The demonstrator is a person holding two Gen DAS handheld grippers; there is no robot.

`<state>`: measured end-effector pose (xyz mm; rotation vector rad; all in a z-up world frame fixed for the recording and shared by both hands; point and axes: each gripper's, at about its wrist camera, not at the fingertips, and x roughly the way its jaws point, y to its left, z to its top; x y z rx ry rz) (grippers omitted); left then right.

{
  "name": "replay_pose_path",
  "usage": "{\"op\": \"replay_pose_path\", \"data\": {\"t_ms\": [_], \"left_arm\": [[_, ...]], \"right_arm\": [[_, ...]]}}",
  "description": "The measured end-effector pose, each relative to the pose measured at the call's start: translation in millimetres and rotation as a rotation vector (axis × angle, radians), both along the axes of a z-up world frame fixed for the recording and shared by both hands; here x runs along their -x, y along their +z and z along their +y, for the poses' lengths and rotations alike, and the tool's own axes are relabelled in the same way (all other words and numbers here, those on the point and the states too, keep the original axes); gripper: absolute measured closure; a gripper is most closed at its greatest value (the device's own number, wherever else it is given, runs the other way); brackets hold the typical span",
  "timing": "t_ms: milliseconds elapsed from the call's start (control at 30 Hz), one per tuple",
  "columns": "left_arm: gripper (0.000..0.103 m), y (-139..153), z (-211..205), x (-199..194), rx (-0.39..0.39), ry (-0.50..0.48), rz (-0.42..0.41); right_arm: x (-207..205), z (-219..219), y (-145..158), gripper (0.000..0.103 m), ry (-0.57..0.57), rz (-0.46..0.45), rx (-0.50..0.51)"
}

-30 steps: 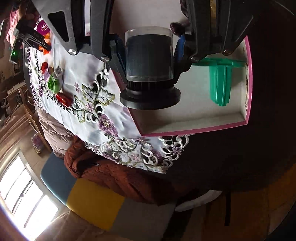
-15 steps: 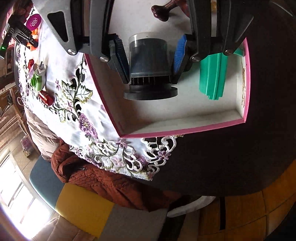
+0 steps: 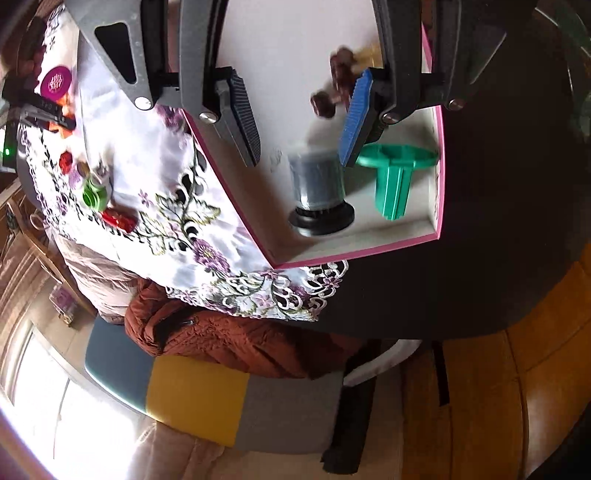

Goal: Organize rigid objects
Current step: 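Carry the black-lidded cup into the tray and open the left gripper while the right gripper grasps the orange cubes, then carry the orange linked cubes into the tray and open the right gripper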

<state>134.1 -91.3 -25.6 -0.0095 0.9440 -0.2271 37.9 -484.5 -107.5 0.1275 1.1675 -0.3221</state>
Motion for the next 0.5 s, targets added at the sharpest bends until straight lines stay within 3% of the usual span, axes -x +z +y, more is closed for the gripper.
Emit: {"op": "replay_pose_path", "data": {"t_ms": [333,500], "left_arm": [[0.058,8.0,6.9,51.4,-0.028,-0.016,-0.048],[0.058,3.7,19.8,64.0,-0.020,0.009,-0.030]], "right_arm": [[1.7,9.3,2.5,0.043,0.021,-0.009,0.060],[2.4,9.3,3.0,0.043,0.019,-0.015,0.063]]}}
